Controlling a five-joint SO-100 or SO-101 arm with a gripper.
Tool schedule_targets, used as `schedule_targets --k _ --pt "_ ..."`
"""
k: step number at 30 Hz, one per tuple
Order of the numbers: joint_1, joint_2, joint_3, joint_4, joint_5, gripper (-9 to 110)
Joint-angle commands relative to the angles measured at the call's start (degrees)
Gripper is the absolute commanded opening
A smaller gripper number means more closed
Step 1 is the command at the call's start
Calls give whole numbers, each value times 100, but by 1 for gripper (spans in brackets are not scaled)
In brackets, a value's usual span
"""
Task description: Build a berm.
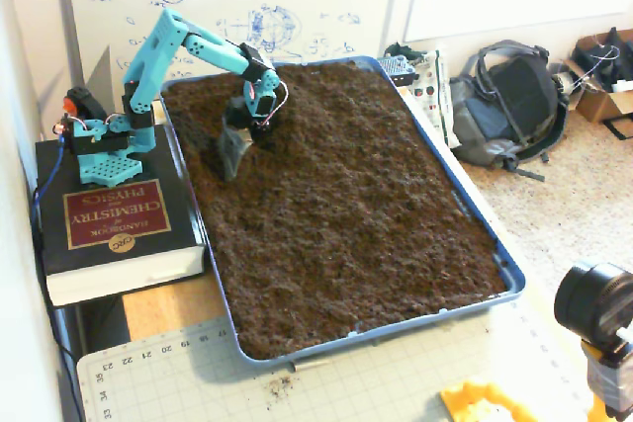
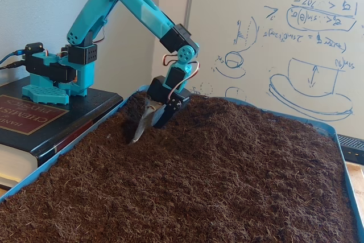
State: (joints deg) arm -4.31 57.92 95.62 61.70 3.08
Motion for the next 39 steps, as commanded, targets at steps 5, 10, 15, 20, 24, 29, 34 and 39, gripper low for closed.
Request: schedule_targets --k 5,10,15,20,24,29,34,39 --pt "132 18 -1644 -202 -571 1" --pt "132 264 -2004 -202 -782 1" --pt "132 659 -2118 -202 -905 1" --pt "237 1002 -2065 -202 -958 1" --pt "229 1371 -2039 -193 -958 1" --pt "272 2074 -2065 -193 -984 1" --pt "299 2786 -2065 -193 -1213 1" --pt "554 3331 -1635 316 -1433 1"
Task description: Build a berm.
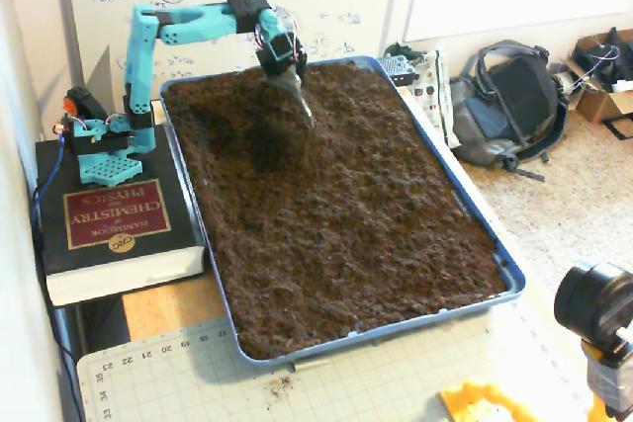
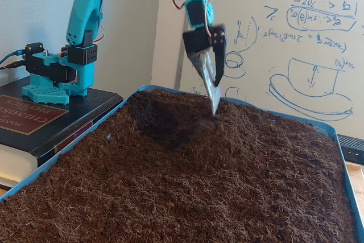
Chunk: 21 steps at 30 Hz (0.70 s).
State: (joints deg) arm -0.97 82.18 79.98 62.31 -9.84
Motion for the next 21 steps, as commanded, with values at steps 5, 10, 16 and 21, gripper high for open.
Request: schedule_targets --k 5,10,16,21 --pt "501 1160 993 1406 -519 1" --pt "976 1107 2188 1775 -563 1" --pt "1406 1090 3357 1151 -563 1" --pt "1450 1028 3955 158 -563 1"
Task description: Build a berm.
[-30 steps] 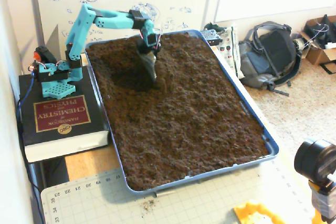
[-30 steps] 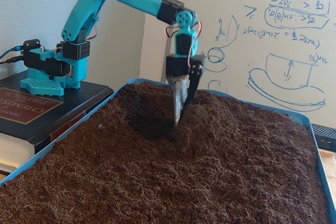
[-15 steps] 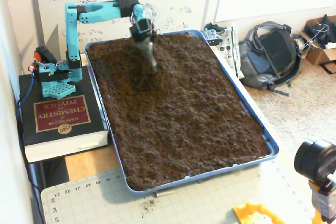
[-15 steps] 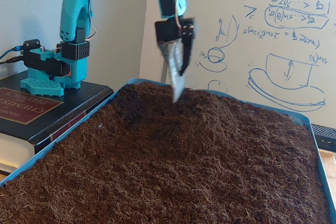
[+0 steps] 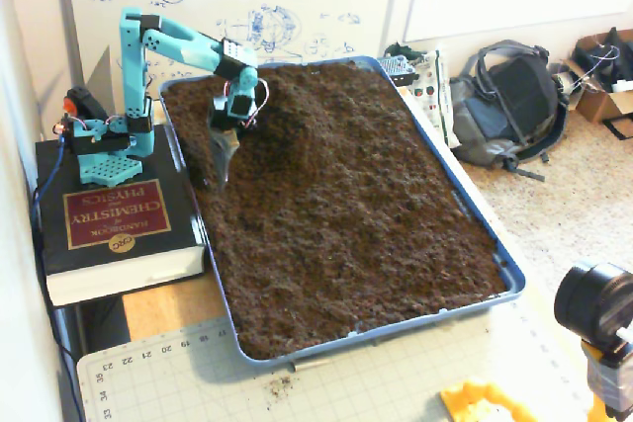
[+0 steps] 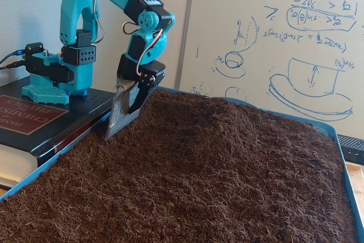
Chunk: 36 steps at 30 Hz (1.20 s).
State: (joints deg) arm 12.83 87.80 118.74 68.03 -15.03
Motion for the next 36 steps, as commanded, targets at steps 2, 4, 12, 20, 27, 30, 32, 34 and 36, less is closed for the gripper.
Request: schedule_targets --k 2,4,12,20,27,30,32,34,36 --pt "79 299 202 -765 -44 1" --pt "149 88 272 -1055 -44 1" --pt "343 -1020 185 -1811 -53 1" --pt "264 -1529 -158 -2646 -53 1" --pt "79 -2250 -1468 -2760 -44 1" --pt "-79 -2584 -2074 -2751 -44 1" --pt "-211 -2786 -2505 -2751 -44 1" --pt "-343 -2944 -2918 -2751 -44 1" --pt "-439 -3094 -3261 -2751 -44 1"
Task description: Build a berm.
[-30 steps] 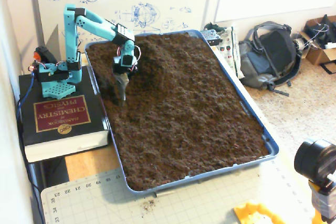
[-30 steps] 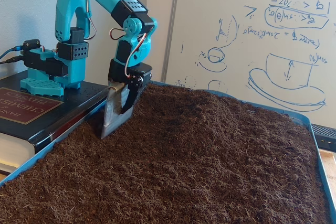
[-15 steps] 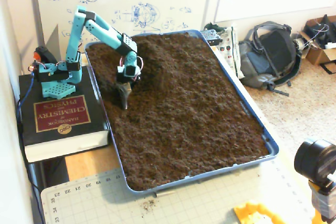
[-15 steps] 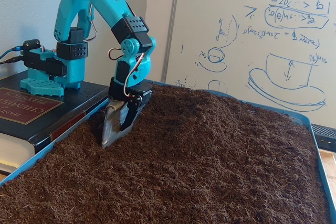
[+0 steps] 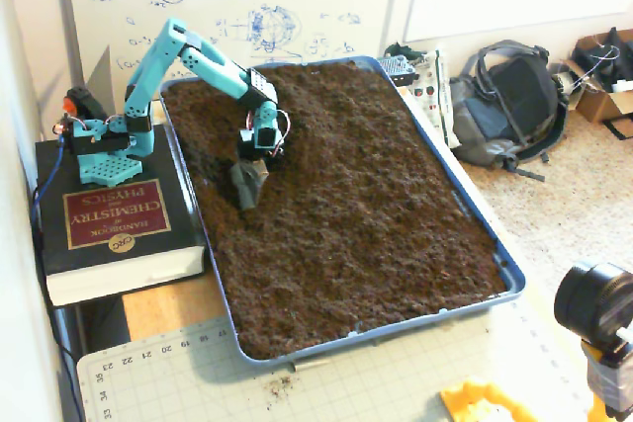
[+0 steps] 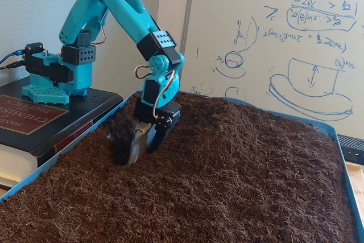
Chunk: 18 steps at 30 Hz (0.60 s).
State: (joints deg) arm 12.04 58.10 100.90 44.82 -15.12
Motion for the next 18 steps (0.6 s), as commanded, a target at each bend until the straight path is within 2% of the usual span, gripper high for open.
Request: schedule_targets --k 1,11,18 --pt "-396 -185 -1626 -431 -35 1" --pt "-598 -141 -2531 -422 -35 1" --pt "-694 352 -2602 -422 -35 1"
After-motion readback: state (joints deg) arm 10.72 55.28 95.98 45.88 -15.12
